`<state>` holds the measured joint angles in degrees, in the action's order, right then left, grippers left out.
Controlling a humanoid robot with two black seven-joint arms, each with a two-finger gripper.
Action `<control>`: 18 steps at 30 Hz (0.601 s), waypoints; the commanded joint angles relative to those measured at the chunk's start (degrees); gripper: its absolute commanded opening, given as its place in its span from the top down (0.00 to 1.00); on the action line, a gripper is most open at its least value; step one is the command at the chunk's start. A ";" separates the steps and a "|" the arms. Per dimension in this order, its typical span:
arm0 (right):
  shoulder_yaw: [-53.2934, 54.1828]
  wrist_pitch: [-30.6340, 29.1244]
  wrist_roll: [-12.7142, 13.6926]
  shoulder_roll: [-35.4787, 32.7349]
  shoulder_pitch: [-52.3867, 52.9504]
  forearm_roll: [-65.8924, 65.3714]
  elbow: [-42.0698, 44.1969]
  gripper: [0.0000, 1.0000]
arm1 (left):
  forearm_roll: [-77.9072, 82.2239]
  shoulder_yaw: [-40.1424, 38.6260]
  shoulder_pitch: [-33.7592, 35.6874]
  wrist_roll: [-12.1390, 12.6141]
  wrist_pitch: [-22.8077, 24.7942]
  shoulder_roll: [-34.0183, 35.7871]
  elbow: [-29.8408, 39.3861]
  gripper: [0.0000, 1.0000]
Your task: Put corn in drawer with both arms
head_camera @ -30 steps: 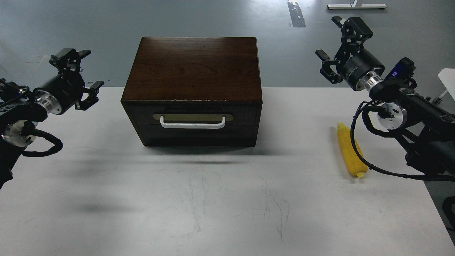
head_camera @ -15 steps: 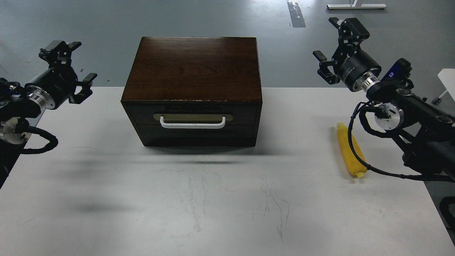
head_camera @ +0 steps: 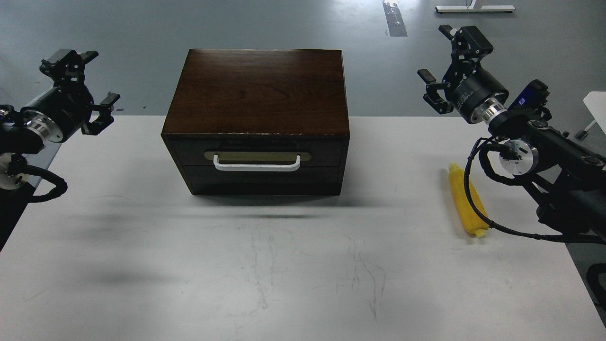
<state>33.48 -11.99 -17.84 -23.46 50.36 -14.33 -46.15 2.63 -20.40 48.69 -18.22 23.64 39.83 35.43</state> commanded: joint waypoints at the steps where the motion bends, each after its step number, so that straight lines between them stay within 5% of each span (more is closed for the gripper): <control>1: 0.00 0.03 0.00 0.00 0.00 0.00 0.01 0.00 | 0.19 0.01 0.09 0.20 -0.09 0.77 -0.01 0.01; 18: -0.17 0.03 0.00 -0.09 -0.18 0.00 0.10 0.00 | 0.80 0.44 0.35 0.82 -0.79 1.13 -0.10 0.01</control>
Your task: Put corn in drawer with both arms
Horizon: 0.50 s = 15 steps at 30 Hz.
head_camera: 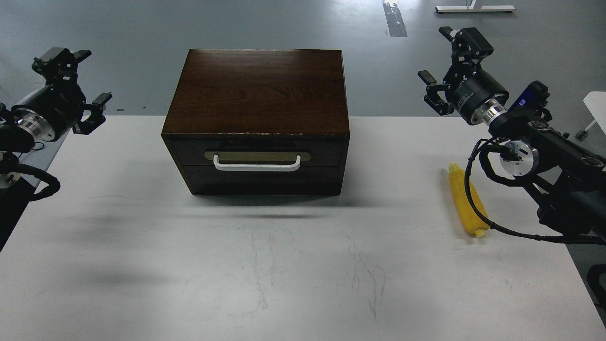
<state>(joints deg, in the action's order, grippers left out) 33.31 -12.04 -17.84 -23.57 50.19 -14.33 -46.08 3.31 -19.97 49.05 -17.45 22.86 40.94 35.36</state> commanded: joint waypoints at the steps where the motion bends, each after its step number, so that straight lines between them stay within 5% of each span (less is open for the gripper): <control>1: 0.00 0.08 0.00 0.02 0.00 0.00 0.03 0.00 | 0.12 0.02 -0.01 0.05 -0.01 0.02 -0.03 0.01; 6: 0.00 0.08 0.00 0.02 -0.44 -0.09 0.20 0.00 | 3.19 0.55 1.83 -0.30 -2.10 0.89 0.06 0.01; 10: -0.09 0.08 0.00 0.02 -1.06 -0.09 0.20 0.00 | 7.59 0.81 5.26 1.36 -16.33 1.07 0.49 0.01; 13: -0.09 0.08 0.00 0.02 -1.41 -0.09 0.29 0.00 | 8.11 0.72 5.61 9.50 -27.57 1.33 0.84 0.01; 15: -0.09 0.08 0.00 0.02 -1.93 -0.09 0.20 0.00 | 8.29 0.64 6.14 12.86 -27.87 2.64 1.98 0.01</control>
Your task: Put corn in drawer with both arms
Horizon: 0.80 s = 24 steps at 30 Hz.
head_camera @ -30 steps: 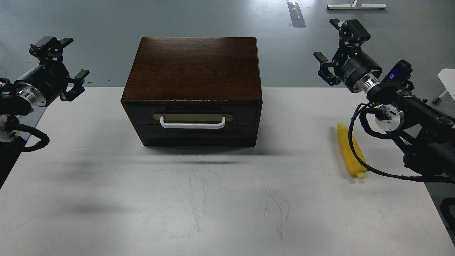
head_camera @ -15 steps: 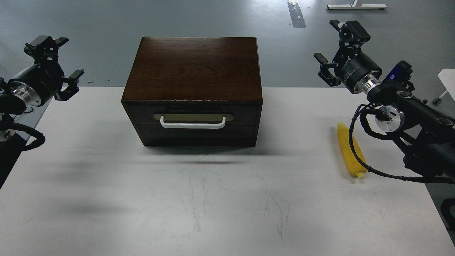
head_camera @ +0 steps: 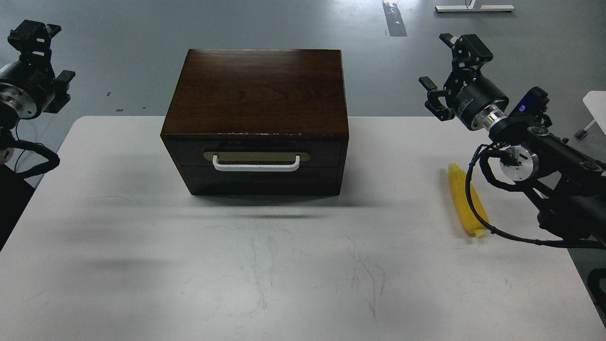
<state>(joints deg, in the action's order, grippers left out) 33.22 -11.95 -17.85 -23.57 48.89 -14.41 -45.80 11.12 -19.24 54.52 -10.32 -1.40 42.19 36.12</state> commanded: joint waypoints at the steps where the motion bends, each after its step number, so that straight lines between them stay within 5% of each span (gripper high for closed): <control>1: 0.00 -0.01 0.00 0.01 -0.72 0.00 -0.08 0.00 | 0.48 -0.10 0.76 5.57 -0.91 4.01 2.97 0.01; 4: 0.09 -0.01 -0.08 -0.07 -0.72 0.00 -0.08 0.00 | 0.39 -0.62 1.02 5.40 5.07 8.94 7.88 0.01; 15: 0.18 0.08 -0.17 -0.25 -1.78 0.00 -0.08 0.00 | 6.62 -0.45 5.33 6.01 4.83 30.40 46.29 0.01; 21: 0.18 0.17 -0.17 -0.69 -2.48 0.00 0.01 0.00 | 12.59 -0.10 4.72 6.45 -10.70 33.57 65.01 0.01; 24: 0.18 0.17 -0.17 -0.69 -2.74 0.00 0.01 0.00 | 17.33 -0.10 4.36 6.19 -12.05 31.74 65.04 0.01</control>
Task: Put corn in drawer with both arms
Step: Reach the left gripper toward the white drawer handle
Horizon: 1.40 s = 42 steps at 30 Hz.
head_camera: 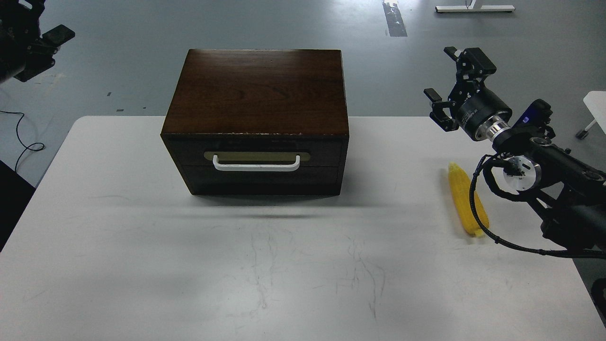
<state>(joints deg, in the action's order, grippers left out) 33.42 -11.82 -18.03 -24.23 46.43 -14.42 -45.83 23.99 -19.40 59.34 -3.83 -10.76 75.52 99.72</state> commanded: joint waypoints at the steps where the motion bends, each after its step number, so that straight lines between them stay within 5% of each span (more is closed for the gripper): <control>1: -0.02 0.05 0.01 -0.03 -0.46 0.01 0.04 0.00 | 5.45 0.06 -0.45 -0.30 -2.77 -2.21 1.45 0.01; 7: 0.07 0.05 0.01 -0.03 -1.51 0.01 0.39 0.00 | 8.00 1.64 -0.80 -1.26 0.47 -6.87 1.36 0.01; 12: 0.16 0.05 0.01 -0.29 -2.48 0.01 0.74 0.00 | 13.36 2.61 -0.80 -2.58 14.25 -8.19 1.45 0.01; 24: 0.16 0.05 -0.08 -0.82 -3.36 0.01 1.44 0.00 | 30.93 3.31 -4.67 -5.30 15.86 -13.46 1.45 0.01; 29: 0.16 0.05 -0.08 -0.73 -3.36 0.01 2.50 0.00 | 54.37 3.40 -6.25 -12.06 12.80 -14.78 1.36 0.02; 36: 0.07 0.05 -0.08 -0.73 -3.54 0.01 2.59 0.00 | 65.12 3.49 -7.48 -12.95 8.57 -15.40 1.36 0.02; 42: 0.07 0.05 -0.08 -0.55 -4.68 0.01 2.59 0.00 | 82.16 6.73 -8.09 -12.61 -3.71 -17.33 1.27 0.02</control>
<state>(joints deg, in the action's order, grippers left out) 33.49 -11.78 -18.11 -24.84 42.30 -14.41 -43.16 98.90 -14.73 51.58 -16.79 -8.41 59.07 101.06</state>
